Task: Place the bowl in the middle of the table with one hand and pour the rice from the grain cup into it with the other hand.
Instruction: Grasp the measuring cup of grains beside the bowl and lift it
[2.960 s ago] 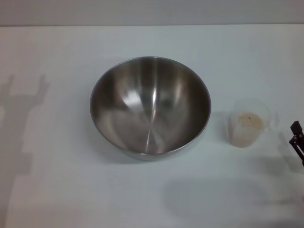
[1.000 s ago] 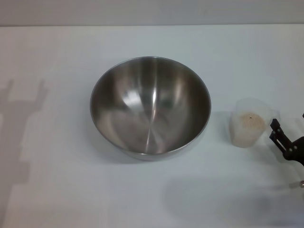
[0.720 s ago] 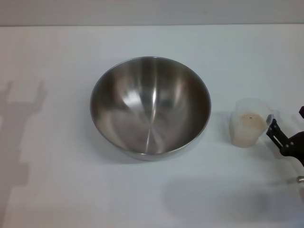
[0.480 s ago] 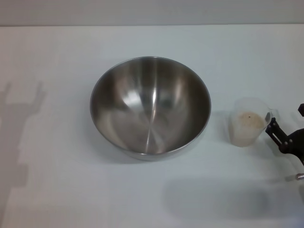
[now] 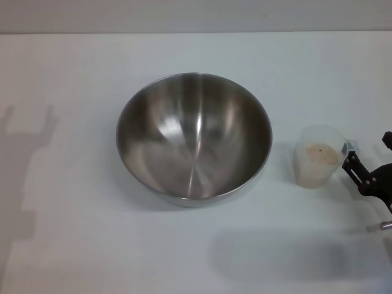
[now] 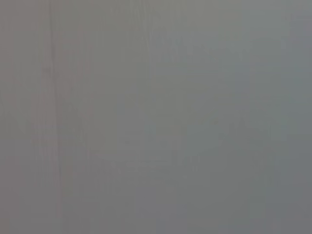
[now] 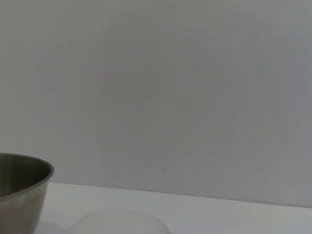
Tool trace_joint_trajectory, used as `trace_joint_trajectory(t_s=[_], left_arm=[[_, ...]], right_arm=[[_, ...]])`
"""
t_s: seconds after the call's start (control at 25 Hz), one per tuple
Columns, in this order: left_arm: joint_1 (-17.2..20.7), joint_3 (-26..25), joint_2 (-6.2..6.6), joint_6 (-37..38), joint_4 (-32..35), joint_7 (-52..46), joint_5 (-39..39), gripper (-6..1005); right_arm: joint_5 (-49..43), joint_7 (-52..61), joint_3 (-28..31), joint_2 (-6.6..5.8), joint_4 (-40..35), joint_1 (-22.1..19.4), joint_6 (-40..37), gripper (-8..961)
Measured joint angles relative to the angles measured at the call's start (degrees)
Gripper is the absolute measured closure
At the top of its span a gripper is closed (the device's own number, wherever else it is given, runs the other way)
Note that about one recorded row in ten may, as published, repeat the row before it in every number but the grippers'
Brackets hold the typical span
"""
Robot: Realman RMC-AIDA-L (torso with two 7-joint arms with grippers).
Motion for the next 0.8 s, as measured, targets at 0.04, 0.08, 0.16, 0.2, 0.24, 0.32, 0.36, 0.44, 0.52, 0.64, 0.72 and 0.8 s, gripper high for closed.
trace_joint_trajectory(t_s=[0.04,0.08,0.16,0.2,0.24,0.32,0.36,0.44,0.52,0.64,0.72,0.8], left_arm=[[-0.23,-0.07,0.0,-0.1,0.28,0.01,-0.02,159],[-0.25,-0.06,0.0,-0.16,0.29,0.01,-0.02,159],[-0.29,-0.06,0.0,-0.21,0.32,0.02,-0.03,158],[-0.31,-0.06,0.0,-0.22,0.35,0.03,-0.04,158],[-0.32,-0.08,0.0,-0.22,0.38,0.03,-0.04,158],[-0.33,-0.12,-0.01,-0.22,0.4,0.04,-0.05,158],[-0.33,-0.12,-0.01,-0.22,0.4,0.04,-0.05,158],[-0.34,-0.15,0.0,-0.21,0.43,0.05,-0.08,158],[-0.35,-0.15,-0.01,-0.17,0.56,0.05,-0.08,158],[-0.35,-0.09,0.0,-0.07,0.67,0.05,-0.09,158],[-0.35,0.07,0.0,0.06,0.72,0.05,-0.09,158],[-0.35,0.11,-0.01,0.07,0.74,0.05,-0.09,159]], right_arm=[[0.0,0.0,-0.02,0.01,0.0,0.02,0.0,129],[0.0,-0.01,-0.06,0.01,0.0,0.06,0.0,129],[0.0,-0.01,-0.11,0.01,0.0,0.14,0.01,163],[0.0,-0.01,-0.13,0.01,0.0,0.21,0.03,180],[0.0,-0.01,-0.13,0.01,0.0,0.32,0.06,197],[0.0,-0.01,-0.2,0.01,0.02,0.74,0.44,231],[0.0,-0.01,-0.2,0.01,0.02,0.74,0.44,248],[-0.01,-0.01,-0.27,0.01,0.05,0.95,0.75,282],[-0.06,-0.01,-0.45,0.01,0.02,1.23,0.83,316],[-0.08,-0.01,-0.48,0.03,-0.01,1.37,0.86,598],[-0.09,-0.01,-0.49,0.1,-0.01,1.41,0.89,665],[-0.09,-0.01,-0.49,0.1,-0.01,1.42,0.89,733]])
